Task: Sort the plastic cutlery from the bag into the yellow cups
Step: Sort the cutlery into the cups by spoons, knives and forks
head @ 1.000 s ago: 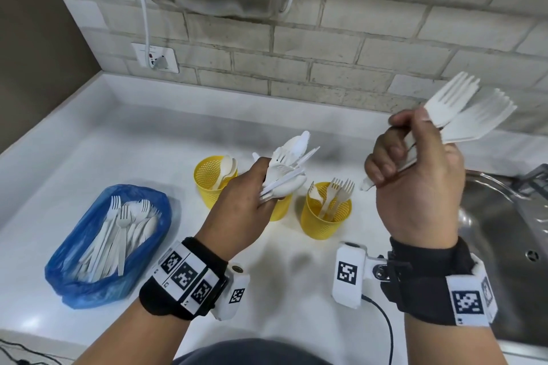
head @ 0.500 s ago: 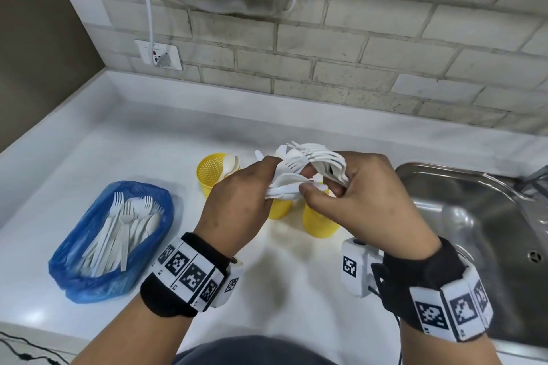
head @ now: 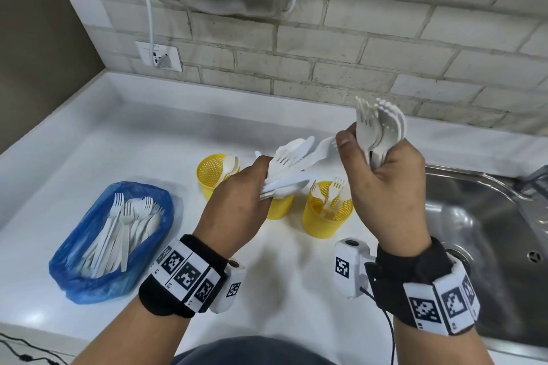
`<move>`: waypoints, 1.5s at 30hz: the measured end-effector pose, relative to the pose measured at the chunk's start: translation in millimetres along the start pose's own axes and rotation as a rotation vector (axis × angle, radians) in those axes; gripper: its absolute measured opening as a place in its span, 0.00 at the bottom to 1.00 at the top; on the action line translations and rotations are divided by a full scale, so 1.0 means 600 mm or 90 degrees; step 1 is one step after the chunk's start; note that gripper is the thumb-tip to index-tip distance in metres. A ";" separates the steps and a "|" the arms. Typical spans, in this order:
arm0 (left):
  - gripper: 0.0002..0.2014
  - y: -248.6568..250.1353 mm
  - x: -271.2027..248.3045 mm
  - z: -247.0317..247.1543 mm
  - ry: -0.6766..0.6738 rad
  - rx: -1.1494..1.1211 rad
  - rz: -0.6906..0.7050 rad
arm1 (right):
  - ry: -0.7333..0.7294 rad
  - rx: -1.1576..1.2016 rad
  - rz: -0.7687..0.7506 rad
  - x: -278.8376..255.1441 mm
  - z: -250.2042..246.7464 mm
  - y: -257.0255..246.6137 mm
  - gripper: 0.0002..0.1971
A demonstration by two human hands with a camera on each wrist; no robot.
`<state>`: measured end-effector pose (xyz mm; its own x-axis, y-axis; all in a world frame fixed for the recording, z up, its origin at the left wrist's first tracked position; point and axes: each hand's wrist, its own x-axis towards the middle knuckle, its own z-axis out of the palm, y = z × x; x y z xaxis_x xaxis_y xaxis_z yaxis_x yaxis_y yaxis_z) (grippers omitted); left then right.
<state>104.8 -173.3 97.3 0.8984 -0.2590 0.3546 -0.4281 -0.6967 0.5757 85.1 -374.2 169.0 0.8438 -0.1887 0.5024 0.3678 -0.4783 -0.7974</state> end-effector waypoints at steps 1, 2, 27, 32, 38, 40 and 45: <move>0.14 0.001 0.000 0.000 -0.002 -0.014 0.004 | -0.014 0.040 0.028 0.001 -0.001 -0.002 0.06; 0.14 0.002 0.000 0.000 -0.009 -0.026 0.008 | -0.042 0.078 0.046 0.002 -0.002 -0.004 0.05; 0.15 0.033 -0.003 -0.001 -0.186 -0.378 -0.100 | 0.238 0.626 0.256 0.019 -0.037 -0.002 0.06; 0.19 0.035 0.001 0.003 -0.142 -0.358 -0.093 | 0.102 0.426 0.173 0.007 -0.026 -0.009 0.11; 0.22 0.034 0.003 0.005 -0.097 -0.274 -0.032 | -0.145 0.151 0.082 -0.014 -0.016 -0.030 0.12; 0.24 0.028 0.001 0.008 -0.080 -0.259 -0.017 | -0.183 0.125 0.081 -0.015 -0.011 -0.035 0.14; 0.24 0.013 -0.001 0.012 -0.051 -0.201 0.043 | -0.195 0.003 0.061 -0.015 -0.006 -0.035 0.16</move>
<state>102.0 -183.2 96.4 0.8662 -0.3586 0.3481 -0.4854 -0.4378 0.7568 68.5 -365.7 182.7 0.9526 0.0346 0.3024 0.2829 -0.4667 -0.8380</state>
